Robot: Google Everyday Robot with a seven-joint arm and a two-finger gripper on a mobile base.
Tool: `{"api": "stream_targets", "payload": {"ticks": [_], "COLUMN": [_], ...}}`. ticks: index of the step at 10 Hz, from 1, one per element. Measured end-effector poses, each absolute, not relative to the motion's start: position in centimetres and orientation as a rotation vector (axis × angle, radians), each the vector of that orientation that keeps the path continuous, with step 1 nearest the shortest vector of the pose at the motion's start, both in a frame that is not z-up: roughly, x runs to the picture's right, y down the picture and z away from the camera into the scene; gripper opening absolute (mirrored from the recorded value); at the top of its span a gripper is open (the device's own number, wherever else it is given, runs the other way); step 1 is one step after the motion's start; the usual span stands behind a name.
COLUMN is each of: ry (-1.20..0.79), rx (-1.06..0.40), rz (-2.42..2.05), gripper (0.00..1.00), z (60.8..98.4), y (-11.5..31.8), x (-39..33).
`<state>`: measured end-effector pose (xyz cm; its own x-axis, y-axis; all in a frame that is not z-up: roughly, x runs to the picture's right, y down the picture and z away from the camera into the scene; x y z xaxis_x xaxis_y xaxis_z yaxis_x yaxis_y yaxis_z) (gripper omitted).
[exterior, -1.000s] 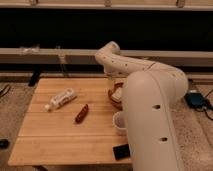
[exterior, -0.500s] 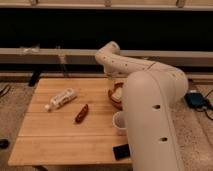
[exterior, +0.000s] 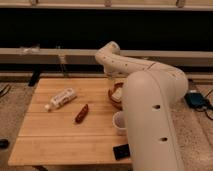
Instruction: Drag the pepper across the table
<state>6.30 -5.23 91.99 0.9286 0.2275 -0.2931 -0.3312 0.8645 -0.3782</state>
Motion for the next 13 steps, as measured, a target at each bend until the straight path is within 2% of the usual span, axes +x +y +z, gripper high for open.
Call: {"api": "stream_targets", "payload": {"ticks": [9,13], "ry": [0.236,0.09], "rx": [-0.423,-0.343], "rz": [0.257,-0.006], "gripper": [0.8,0.8], "z": [91.9,89.3], "y": [-5.4,-5.1], "x": [5.8,-2.0]}}
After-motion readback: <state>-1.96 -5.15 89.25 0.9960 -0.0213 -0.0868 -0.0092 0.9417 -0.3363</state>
